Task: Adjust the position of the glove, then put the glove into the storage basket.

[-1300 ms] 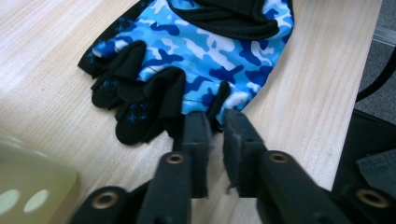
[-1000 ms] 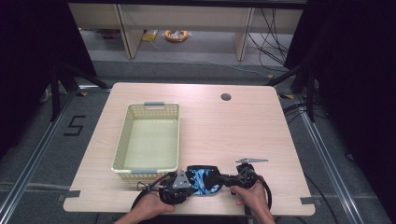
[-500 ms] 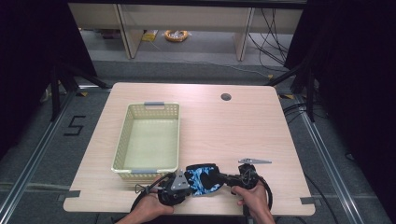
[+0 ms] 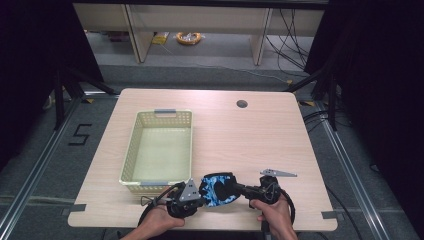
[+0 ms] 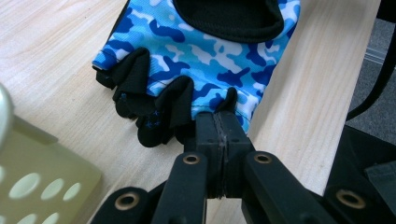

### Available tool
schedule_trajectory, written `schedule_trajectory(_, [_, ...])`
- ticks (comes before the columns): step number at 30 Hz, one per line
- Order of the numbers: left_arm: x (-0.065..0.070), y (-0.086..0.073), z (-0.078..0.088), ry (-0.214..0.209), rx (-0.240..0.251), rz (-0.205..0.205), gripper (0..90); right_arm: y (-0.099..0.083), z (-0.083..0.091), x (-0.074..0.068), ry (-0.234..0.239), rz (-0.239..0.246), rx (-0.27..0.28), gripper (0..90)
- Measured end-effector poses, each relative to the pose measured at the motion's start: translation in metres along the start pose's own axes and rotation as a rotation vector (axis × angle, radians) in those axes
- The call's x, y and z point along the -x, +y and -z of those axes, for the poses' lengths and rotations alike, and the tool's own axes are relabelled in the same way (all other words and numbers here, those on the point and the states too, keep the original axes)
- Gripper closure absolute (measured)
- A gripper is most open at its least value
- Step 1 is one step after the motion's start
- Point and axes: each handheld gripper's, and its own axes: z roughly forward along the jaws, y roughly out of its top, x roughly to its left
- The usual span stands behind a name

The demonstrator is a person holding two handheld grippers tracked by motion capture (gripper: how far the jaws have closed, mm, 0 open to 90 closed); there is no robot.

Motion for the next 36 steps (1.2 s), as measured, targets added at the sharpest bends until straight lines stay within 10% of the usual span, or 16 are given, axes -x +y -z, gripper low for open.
schedule_trajectory(20, [0.003, 0.012, 0.021, 0.018, 0.081, 0.018, 87.7, 0.022, 0.014, -0.028, 0.04, 0.071, 0.04, 87.0])
schedule_trajectory(36, [-0.037, 0.035, 0.088, 0.111, 0.156, 0.032, 87.3, 0.09, 0.001, -0.085, 0.111, 0.131, 0.058, 87.0])
